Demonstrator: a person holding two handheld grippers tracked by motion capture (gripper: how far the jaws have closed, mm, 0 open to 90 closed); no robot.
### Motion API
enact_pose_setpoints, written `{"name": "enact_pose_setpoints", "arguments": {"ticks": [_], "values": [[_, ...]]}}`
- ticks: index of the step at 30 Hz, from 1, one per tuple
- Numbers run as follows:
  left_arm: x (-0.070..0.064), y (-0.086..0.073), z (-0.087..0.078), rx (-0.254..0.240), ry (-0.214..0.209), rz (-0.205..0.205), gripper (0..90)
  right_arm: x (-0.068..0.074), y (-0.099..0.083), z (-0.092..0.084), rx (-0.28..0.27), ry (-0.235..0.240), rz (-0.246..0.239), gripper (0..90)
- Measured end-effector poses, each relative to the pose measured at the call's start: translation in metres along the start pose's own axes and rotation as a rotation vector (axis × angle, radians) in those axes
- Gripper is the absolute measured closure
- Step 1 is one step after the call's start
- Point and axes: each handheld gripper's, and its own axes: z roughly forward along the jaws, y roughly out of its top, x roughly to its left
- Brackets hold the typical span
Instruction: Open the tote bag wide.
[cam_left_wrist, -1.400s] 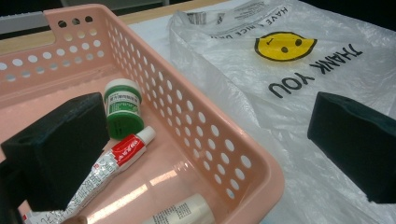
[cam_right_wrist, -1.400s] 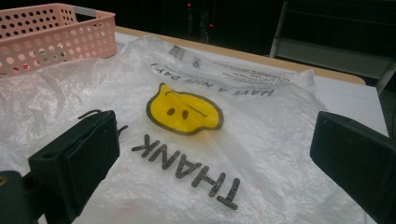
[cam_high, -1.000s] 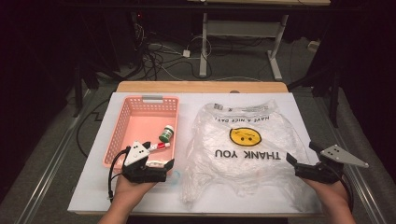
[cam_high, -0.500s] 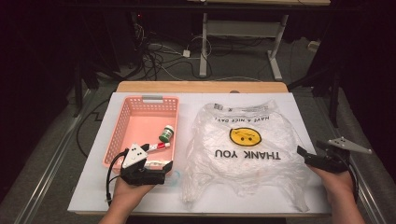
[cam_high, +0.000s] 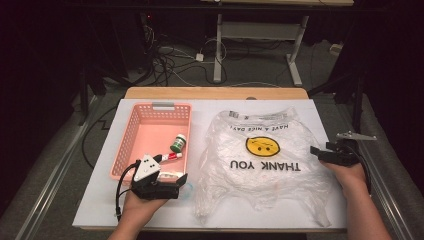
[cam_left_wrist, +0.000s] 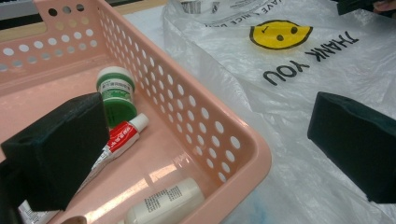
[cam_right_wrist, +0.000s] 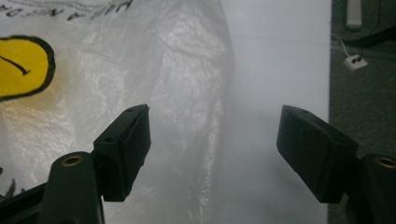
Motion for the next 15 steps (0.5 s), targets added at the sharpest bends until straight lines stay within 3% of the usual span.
{"name": "enact_pose_setpoints", "arguments": {"ticks": [7, 8, 10, 11, 12, 15], "values": [[0.001, 0.000, 0.000, 0.011, 0.012, -0.011, 0.0, 0.009, -0.001, 0.004, 0.041, 0.019, -0.091, 46.6], [0.001, 0.000, -0.001, 0.010, 0.013, -0.013, 0.0, 0.014, -0.001, 0.005, 0.050, -0.006, -0.130, 53.9], [0.000, 0.000, -0.002, 0.009, 0.014, -0.009, 0.0, 0.015, -0.002, 0.004, 0.049, -0.011, -0.136, 65.0], [0.000, 0.000, -0.002, 0.009, 0.014, -0.009, 0.0, 0.015, -0.002, 0.004, 0.049, -0.011, -0.136, 65.0], [-0.001, 0.000, -0.002, 0.011, 0.011, -0.006, 0.0, 0.016, -0.003, 0.003, 0.048, -0.015, -0.138, 75.7], [-0.002, 0.000, -0.002, 0.008, 0.009, -0.007, 0.0, 0.017, -0.004, 0.002, 0.052, 0.018, -0.148, 89.4]]}}
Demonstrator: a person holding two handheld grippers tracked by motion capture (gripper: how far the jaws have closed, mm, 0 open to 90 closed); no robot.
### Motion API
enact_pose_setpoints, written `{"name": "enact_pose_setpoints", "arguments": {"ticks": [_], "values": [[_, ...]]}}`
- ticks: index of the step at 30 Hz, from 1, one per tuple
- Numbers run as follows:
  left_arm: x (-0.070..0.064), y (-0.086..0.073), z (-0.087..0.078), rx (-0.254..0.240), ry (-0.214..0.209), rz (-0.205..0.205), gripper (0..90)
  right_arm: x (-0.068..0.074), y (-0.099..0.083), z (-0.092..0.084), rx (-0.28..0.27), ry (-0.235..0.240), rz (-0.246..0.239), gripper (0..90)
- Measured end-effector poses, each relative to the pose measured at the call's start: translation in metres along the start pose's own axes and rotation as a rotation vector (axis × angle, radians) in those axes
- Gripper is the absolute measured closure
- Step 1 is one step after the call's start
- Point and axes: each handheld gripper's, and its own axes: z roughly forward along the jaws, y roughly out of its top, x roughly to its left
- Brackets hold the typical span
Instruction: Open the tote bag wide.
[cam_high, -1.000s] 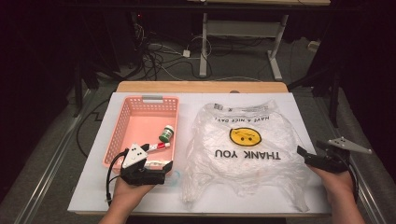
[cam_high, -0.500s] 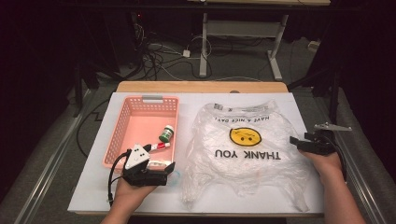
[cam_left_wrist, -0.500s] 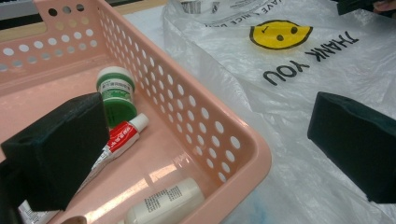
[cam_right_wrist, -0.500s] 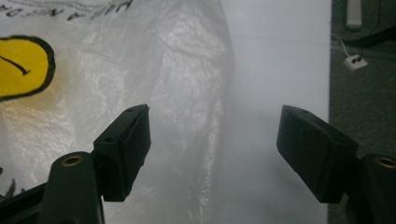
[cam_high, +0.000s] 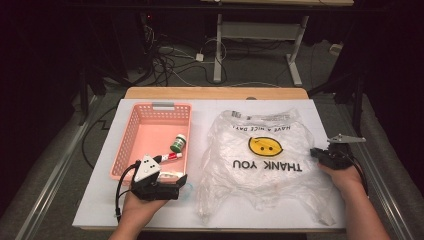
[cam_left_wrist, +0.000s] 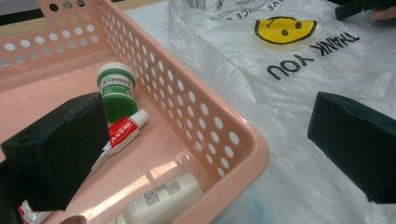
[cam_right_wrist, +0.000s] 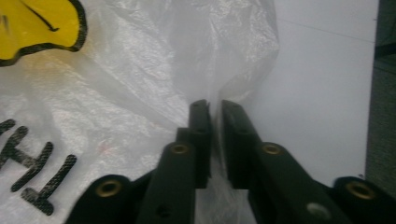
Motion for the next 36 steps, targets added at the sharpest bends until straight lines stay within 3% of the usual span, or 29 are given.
{"name": "enact_pose_setpoints", "arguments": {"ticks": [7, 10, 16, 17, 21, 22, 24, 30, 36], "values": [[0.002, 0.002, 0.003, 0.022, -0.012, -0.009, 0.0, -0.003, -0.002, -0.004, -0.028, 0.021, 0.043, 90.0], [0.004, 0.003, 0.003, 0.006, -0.018, -0.018, 0.0, -0.005, -0.004, -0.007, -0.055, 0.003, 0.077, 90.0], [0.000, 0.005, 0.001, -0.025, 0.004, 0.029, 0.0, -0.010, -0.008, -0.013, -0.071, -0.046, 0.103, 90.0], [-0.001, 0.006, 0.001, -0.029, 0.006, 0.035, 0.0, -0.014, -0.011, -0.018, -0.083, -0.063, 0.142, 90.0], [-0.002, 0.006, 0.002, -0.037, -0.005, 0.028, 0.0, -0.021, -0.020, -0.029, -0.108, -0.094, 0.177, 90.0], [-0.001, 0.006, 0.002, -0.036, -0.011, 0.026, 0.0, -0.024, -0.027, -0.038, -0.127, -0.107, 0.212, 90.0], [-0.001, 0.007, 0.002, -0.041, -0.016, 0.028, 0.0, -0.024, -0.033, -0.047, -0.142, -0.113, 0.229, 90.0], [-0.004, 0.010, 0.003, -0.046, -0.034, 0.039, 0.0, -0.010, -0.046, -0.064, -0.153, -0.139, 0.238, 90.0], [-0.004, 0.012, 0.006, -0.010, -0.082, 0.027, 0.0, 0.021, -0.058, -0.079, -0.149, -0.122, 0.178, 88.3]]}}
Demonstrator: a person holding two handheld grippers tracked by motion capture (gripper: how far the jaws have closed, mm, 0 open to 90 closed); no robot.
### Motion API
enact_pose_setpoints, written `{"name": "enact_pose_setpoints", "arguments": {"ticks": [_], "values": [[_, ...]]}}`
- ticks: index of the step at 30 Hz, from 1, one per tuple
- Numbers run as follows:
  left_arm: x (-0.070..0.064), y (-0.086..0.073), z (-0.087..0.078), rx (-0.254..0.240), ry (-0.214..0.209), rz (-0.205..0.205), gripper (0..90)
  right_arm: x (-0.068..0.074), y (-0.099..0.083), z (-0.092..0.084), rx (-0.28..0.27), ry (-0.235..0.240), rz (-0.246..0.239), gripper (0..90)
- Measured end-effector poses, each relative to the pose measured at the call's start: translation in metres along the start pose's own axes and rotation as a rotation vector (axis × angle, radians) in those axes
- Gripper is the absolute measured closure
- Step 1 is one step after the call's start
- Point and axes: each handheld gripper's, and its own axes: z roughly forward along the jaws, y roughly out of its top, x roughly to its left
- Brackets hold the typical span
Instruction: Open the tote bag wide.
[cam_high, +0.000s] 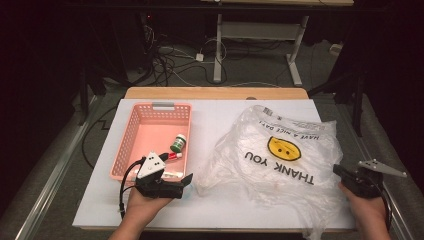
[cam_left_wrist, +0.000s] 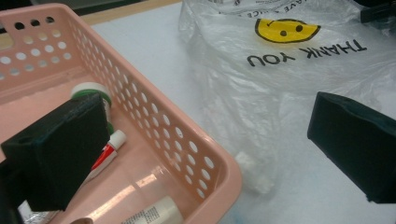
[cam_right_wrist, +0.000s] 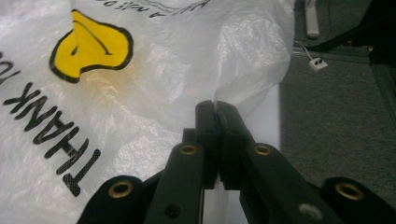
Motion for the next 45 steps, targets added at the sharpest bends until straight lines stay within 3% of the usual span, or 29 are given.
{"name": "enact_pose_setpoints", "arguments": {"ticks": [5, 10, 11, 13, 14, 17, 21, 22, 24, 31, 35, 36, 38, 39, 40, 41, 43, 44, 45], "values": [[0.000, 0.000, 0.001, 0.013, -0.011, -0.002, 0.0, 0.021, -0.011, -0.009, 0.028, 0.058, -0.046, 84.1], [0.000, 0.000, 0.000, 0.012, -0.023, -0.001, 0.0, 0.037, -0.020, -0.019, 0.035, 0.118, -0.061, 81.1], [0.000, 0.000, 0.000, 0.013, -0.031, -0.001, 0.0, 0.042, -0.023, -0.026, 0.028, 0.118, -0.077, 70.9], [0.000, 0.000, 0.000, 0.013, -0.035, 0.000, 0.0, 0.043, -0.023, -0.028, 0.019, 0.121, -0.079, 67.7], [-0.001, 0.001, 0.000, 0.012, -0.037, 0.000, 0.0, 0.041, -0.018, -0.035, -0.028, 0.112, -0.090, 58.8], [-0.003, 0.000, -0.001, 0.001, -0.035, 0.007, 0.0, 0.036, -0.006, -0.037, -0.075, 0.087, -0.097, 52.4], [-0.003, 0.000, 0.000, -0.006, -0.033, 0.010, 0.0, 0.022, 0.010, -0.023, -0.083, 0.071, -0.082, 49.1], [-0.004, 0.000, 0.001, -0.010, -0.032, 0.017, 0.0, 0.010, 0.022, -0.009, -0.083, 0.062, -0.057, 48.0], [-0.005, 0.000, 0.002, -0.008, -0.033, 0.020, 0.0, -0.001, 0.034, 0.008, -0.063, 0.051, -0.040, 43.8], [-0.006, 0.000, 0.002, -0.011, -0.036, 0.025, 0.0, -0.026, 0.052, 0.064, 0.035, 0.063, 0.051, 17.3], [-0.006, 0.000, 0.003, -0.009, -0.035, 0.025, 0.0, -0.028, 0.052, 0.080, 0.081, 0.075, 0.040, 17.6], [-0.006, -0.001, 0.003, -0.008, -0.035, 0.025, 0.0, -0.025, 0.051, 0.087, 0.122, 0.093, 0.014, 23.5], [-0.006, -0.001, 0.003, -0.008, -0.035, 0.025, 0.0, -0.020, 0.051, 0.089, 0.144, 0.112, -0.041, 37.3], [-0.006, -0.001, 0.002, -0.007, -0.034, 0.028, 0.0, -0.015, 0.050, 0.090, 0.154, 0.109, -0.090, 39.0], [-0.006, -0.001, 0.002, -0.007, -0.034, 0.028, 0.0, -0.015, 0.050, 0.090, 0.154, 0.109, -0.090, 39.0], [-0.007, -0.001, 0.001, -0.010, -0.033, 0.026, 0.0, -0.007, 0.049, 0.090, 0.164, 0.059, -0.153, 43.7], [-0.007, -0.001, 0.001, -0.011, -0.032, 0.026, 0.0, -0.005, 0.048, 0.089, 0.155, 0.062, -0.167, 54.7], [-0.007, -0.001, 0.001, -0.011, -0.032, 0.026, 0.0, -0.005, 0.048, 0.089, 0.155, 0.062, -0.167, 54.7], [-0.007, -0.001, 0.001, -0.010, -0.033, 0.027, 0.0, -0.003, 0.048, 0.088, 0.151, 0.080, -0.187, 64.9]]}}
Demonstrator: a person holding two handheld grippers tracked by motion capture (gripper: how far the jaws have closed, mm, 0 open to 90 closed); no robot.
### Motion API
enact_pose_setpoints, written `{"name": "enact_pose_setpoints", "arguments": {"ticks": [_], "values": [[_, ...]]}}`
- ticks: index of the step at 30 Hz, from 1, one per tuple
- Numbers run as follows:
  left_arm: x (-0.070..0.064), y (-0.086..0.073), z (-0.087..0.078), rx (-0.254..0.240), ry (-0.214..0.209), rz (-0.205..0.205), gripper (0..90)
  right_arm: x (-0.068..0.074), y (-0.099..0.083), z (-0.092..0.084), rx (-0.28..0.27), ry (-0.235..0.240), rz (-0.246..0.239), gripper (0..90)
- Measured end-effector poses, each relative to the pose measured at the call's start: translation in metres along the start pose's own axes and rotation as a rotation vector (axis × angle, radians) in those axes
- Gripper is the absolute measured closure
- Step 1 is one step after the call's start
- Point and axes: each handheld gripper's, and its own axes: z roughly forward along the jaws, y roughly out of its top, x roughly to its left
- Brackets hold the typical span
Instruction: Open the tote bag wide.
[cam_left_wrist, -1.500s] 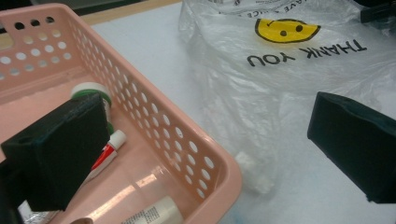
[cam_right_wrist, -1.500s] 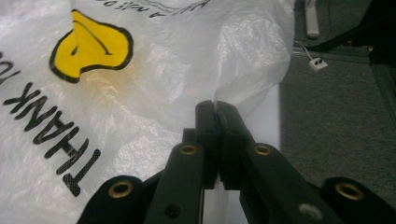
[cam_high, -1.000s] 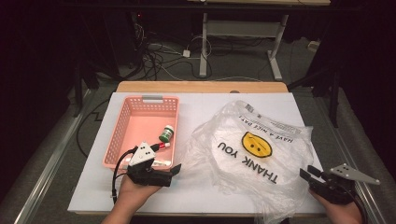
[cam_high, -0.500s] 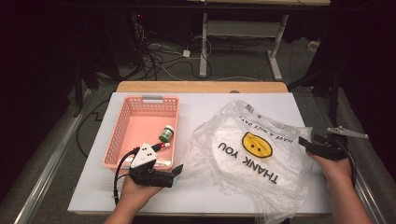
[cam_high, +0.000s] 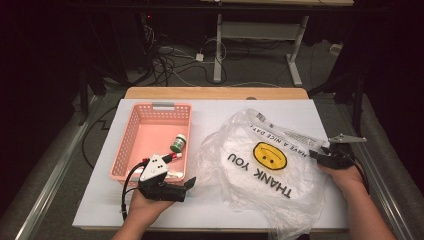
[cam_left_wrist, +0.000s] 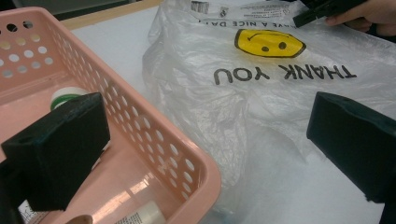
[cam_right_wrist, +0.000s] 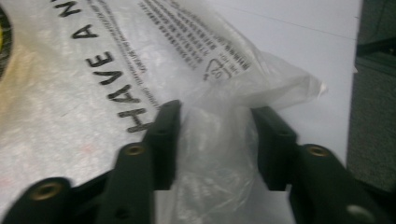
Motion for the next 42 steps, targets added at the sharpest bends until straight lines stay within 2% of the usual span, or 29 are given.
{"name": "enact_pose_setpoints", "arguments": {"ticks": [2, 3, 4, 5, 7, 9, 14, 17, 19, 20, 21, 22, 23, 26, 28, 31, 32, 34, 36, 38, 39, 40, 42], "values": [[0.000, 0.000, 0.001, 0.004, -0.002, 0.003, 0.0, 0.003, 0.000, 0.000, -0.002, 0.013, -0.007, 75.2], [0.000, 0.000, 0.001, 0.004, -0.002, 0.003, 0.0, 0.003, 0.000, 0.000, -0.002, 0.013, -0.007, 75.2], [-0.001, 0.000, 0.001, 0.004, -0.004, 0.001, 0.0, 0.004, 0.000, -0.001, -0.004, 0.024, -0.006, 88.3], [0.000, 0.000, 0.002, 0.003, -0.005, -0.002, 0.0, 0.004, -0.001, -0.001, -0.005, 0.030, -0.002, 89.7], [0.000, 0.000, 0.002, 0.001, -0.007, -0.002, 0.0, 0.004, -0.001, -0.002, -0.009, 0.035, 0.024, 90.0], [0.001, -0.001, 0.003, 0.005, 0.002, 0.014, 0.0, 0.002, -0.001, -0.004, -0.036, 0.035, 0.063, 90.0], [0.002, 0.000, 0.004, -0.002, 0.004, 0.020, 0.0, -0.012, -0.002, -0.010, -0.089, -0.045, 0.151, 90.0], [0.004, 0.002, 0.004, 0.002, 0.012, 0.026, 0.0, -0.023, -0.001, -0.011, -0.109, -0.069, 0.219, 90.0], [0.007, 0.004, 0.004, 0.000, 0.012, 0.022, 0.0, -0.027, -0.001, -0.010, -0.114, -0.079, 0.236, 90.0], [0.009, 0.007, 0.003, -0.013, 0.027, 0.024, 0.0, -0.033, 0.003, -0.008, -0.125, -0.115, 0.262, 90.0], [0.010, 0.007, 0.002, -0.020, 0.030, 0.021, 0.0, -0.035, 0.004, -0.008, -0.132, -0.126, 0.269, 90.0], [0.010, 0.007, 0.002, -0.020, 0.030, 0.021, 0.0, -0.037, 0.007, -0.008, -0.136, -0.138, 0.296, 90.0], [0.011, 0.008, 0.001, -0.025, 0.035, 0.018, 0.0, -0.037, 0.007, -0.008, -0.136, -0.138, 0.296, 90.0], [0.016, 0.007, 0.000, -0.013, 0.041, -0.006, 0.0, -0.046, 0.014, -0.007, -0.161, -0.186, 0.330, 90.0], [0.019, 0.006, -0.001, -0.015, 0.038, -0.016, 0.0, -0.046, 0.015, -0.008, -0.165, -0.206, 0.347, 90.0], [0.020, 0.006, -0.002, -0.014, 0.040, -0.015, 0.0, -0.043, 0.012, -0.011, -0.158, -0.205, 0.349, 90.0], [0.021, 0.005, -0.003, -0.017, 0.041, -0.020, 0.0, -0.034, 0.005, -0.017, -0.143, -0.210, 0.334, 90.0], [0.022, 0.003, -0.003, -0.023, 0.034, -0.034, 0.0, -0.031, 0.002, -0.019, -0.135, -0.208, 0.344, 90.0], [0.021, 0.002, -0.003, -0.012, 0.019, -0.049, 0.0, -0.020, -0.009, -0.026, -0.135, -0.191, 0.305, 87.5], [0.019, 0.001, -0.004, -0.011, 0.013, -0.049, 0.0, -0.015, -0.014, -0.029, -0.132, -0.170, 0.291, 72.1], [0.019, 0.001, -0.004, -0.011, 0.013, -0.049, 0.0, -0.015, -0.014, -0.029, -0.132, -0.170, 0.291, 72.1], [0.017, 0.000, -0.003, -0.017, 0.011, -0.042, 0.0, -0.013, -0.020, -0.036, -0.158, -0.143, 0.281, 59.5], [0.015, -0.001, -0.003, -0.024, 0.008, -0.035, 0.0, -0.014, -0.024, -0.044, -0.171, -0.134, 0.279, 46.9]]}}
